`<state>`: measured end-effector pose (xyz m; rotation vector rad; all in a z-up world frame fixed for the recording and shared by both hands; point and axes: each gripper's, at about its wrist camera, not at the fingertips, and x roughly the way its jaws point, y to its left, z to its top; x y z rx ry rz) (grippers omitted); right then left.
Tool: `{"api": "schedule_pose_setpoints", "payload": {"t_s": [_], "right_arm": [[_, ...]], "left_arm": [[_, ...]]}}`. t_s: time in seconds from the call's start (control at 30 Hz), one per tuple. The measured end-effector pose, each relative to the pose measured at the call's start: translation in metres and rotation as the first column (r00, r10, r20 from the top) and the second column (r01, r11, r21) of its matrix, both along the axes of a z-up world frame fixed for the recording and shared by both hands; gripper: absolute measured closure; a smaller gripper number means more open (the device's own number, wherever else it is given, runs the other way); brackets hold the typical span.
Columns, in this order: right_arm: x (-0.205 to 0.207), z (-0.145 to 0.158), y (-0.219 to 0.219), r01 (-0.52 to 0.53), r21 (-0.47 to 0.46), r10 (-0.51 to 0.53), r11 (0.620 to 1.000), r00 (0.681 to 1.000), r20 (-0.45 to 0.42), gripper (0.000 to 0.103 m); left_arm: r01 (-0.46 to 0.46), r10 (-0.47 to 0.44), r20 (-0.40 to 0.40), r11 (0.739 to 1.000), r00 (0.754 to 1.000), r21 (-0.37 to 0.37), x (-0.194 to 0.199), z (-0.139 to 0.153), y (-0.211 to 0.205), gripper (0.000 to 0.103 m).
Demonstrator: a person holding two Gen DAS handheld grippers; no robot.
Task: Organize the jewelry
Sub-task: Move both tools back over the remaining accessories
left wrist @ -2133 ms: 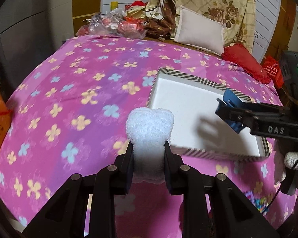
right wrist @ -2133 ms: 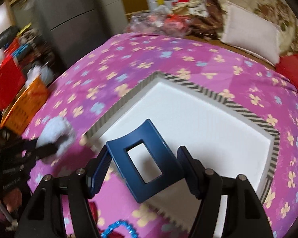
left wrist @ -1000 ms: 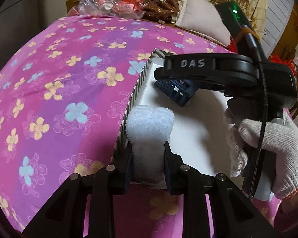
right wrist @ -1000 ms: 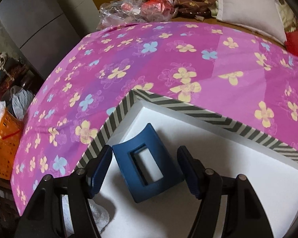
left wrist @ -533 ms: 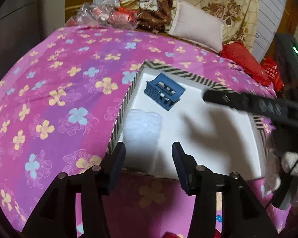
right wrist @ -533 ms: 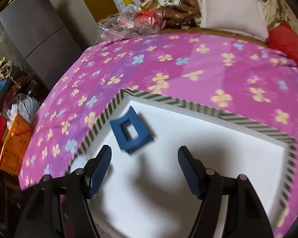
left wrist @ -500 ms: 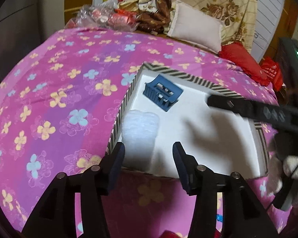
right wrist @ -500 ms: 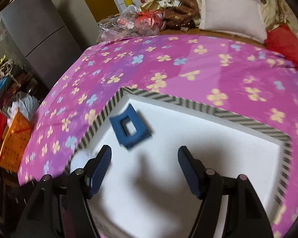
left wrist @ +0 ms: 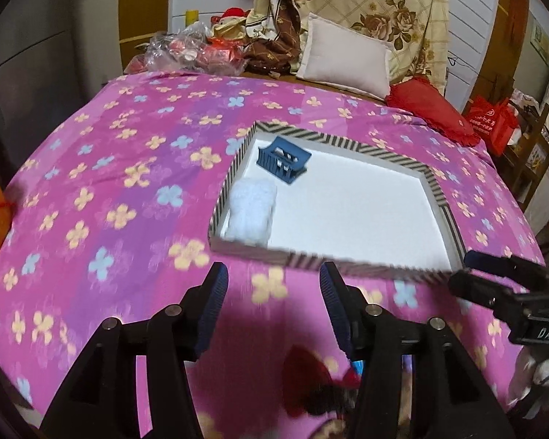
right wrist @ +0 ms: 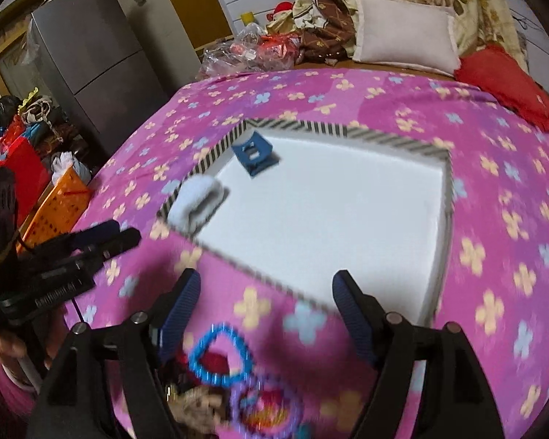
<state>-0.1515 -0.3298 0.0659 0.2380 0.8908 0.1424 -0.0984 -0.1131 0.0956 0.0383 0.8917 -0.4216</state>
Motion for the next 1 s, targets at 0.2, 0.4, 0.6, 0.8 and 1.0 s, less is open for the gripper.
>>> {"api": "schedule_pose_setpoints", "payload": {"t_s": [0.2,0.4,0.6,0.8,1.0], "right_arm": [[-0.043,-0.012,0.007,0.002,0.013,-0.002,1.0,1.0,-0.012,0.023],[-0.078,-0.021,0.012,0.0,0.017,0.0,1.0,1.0,-0.019,0.023],[-0.101,-0.036,0.011,0.004,0.038,-0.002,0.999,0.999,-0.053,0.023],[-0.124,-0.04,0.021,-0.027,0.04,0.029,0.999,0.999,-0.044,0.023],[-0.134,-0.051,0.024,-0.024,0.042,0.027,0.999,0.997,-0.066,0.023]], "left_arm": [[0.012,-0.014,-0.054,0.999,0.998,-0.034,-0.032,-0.005,0.019,0.057],[0.044,-0.048,-0.098,0.998,0.994,-0.048,-0.062,-0.014,0.026,0.057],[0.103,-0.112,-0.145,0.992,0.983,-0.066,-0.089,-0.024,0.022,0.057],[0.134,-0.149,-0.168,0.986,0.975,-0.099,-0.104,-0.027,0.014,0.057],[0.16,-0.17,-0.153,0.984,0.974,-0.074,-0.115,-0.03,0.0,0.057]]}}
